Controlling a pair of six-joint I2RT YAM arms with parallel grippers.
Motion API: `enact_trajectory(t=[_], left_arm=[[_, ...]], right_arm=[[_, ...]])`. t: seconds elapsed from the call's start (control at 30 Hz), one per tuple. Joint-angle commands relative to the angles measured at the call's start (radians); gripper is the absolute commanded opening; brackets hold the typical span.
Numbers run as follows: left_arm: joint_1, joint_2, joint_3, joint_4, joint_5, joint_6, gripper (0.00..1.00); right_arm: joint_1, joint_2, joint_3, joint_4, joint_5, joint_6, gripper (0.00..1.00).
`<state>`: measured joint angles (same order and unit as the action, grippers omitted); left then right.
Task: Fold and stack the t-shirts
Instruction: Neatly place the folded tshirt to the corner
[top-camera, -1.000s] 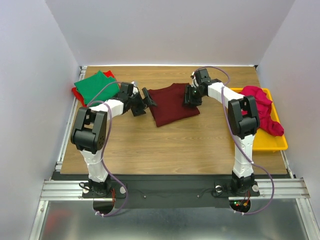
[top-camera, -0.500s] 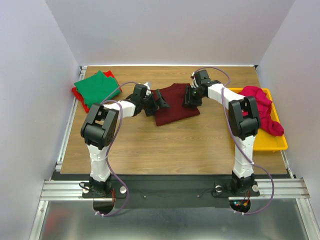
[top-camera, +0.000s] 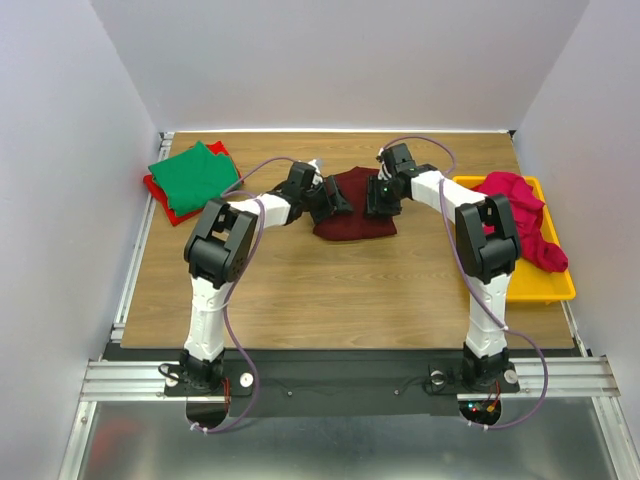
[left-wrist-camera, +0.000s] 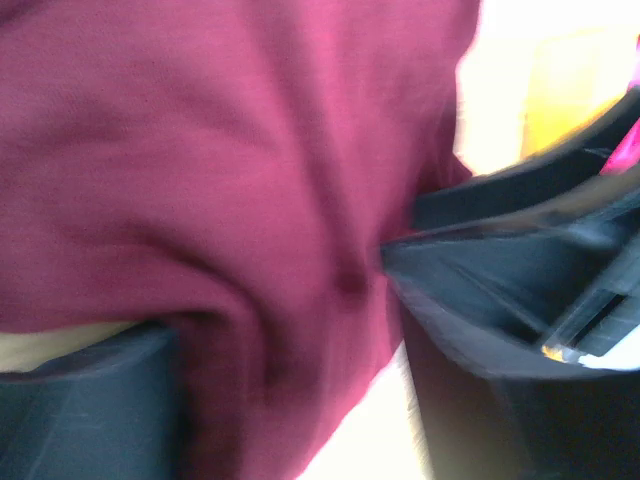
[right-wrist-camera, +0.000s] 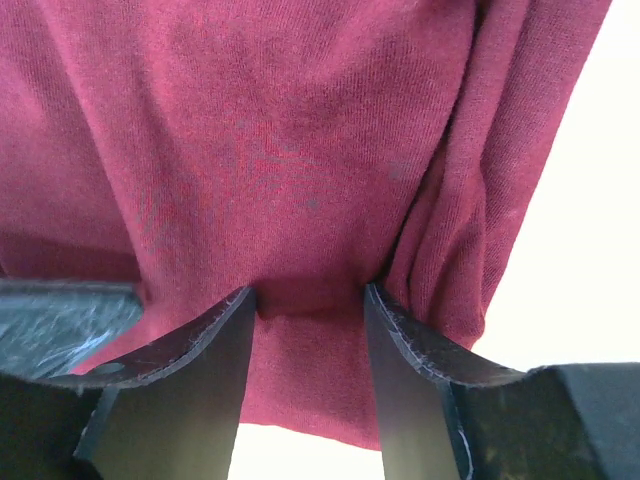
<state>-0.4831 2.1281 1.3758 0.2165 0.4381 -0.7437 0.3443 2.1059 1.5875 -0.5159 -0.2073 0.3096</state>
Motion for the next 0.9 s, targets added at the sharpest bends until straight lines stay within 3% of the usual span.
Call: enact_trajectory(t=[0.0,0.07,0.1,0.2,0.37,0.43,0.6,0.87], left_arm=[[-0.028,0.075,0.006,-0.161,-0.050,0.021,0.59],[-0.026,0.081,0.014,-0.187,-0.081,0.044,0.49],[-0.026,0.085,0.028,-0.215,-0.096,0.049,0.32],[-0.025,0.095,0.051,-0.278,-0.163,0.070,0.00],[-0.008,0.075,0.118,-0.411,-0.320,0.144,0.00],[0.012,0.032,0.140,-0.445,-0.361,0.190,0.00],[0.075,-0.031,0.264,-0.578,-0.412,0.314,0.00],[0.196,-0.039,0.486,-0.758,-0.417,0.512,0.00]], right_arm=[[0.032,-0.001,-0.009,-0.045,-0.015,0.006,0.53],[0.032,-0.004,-0.009,-0.045,-0.014,0.006,0.53],[0.033,-0.007,-0.009,-0.045,-0.015,0.008,0.53],[0.033,-0.020,-0.023,-0.045,-0.015,0.008,0.53],[0.033,-0.082,-0.063,-0.049,-0.012,0.003,0.54],[0.033,-0.116,-0.089,-0.050,-0.009,-0.003,0.64],[0.033,-0.190,-0.139,-0.058,0.009,0.005,0.72],[0.033,-0.262,-0.166,-0.064,-0.021,0.000,0.75]])
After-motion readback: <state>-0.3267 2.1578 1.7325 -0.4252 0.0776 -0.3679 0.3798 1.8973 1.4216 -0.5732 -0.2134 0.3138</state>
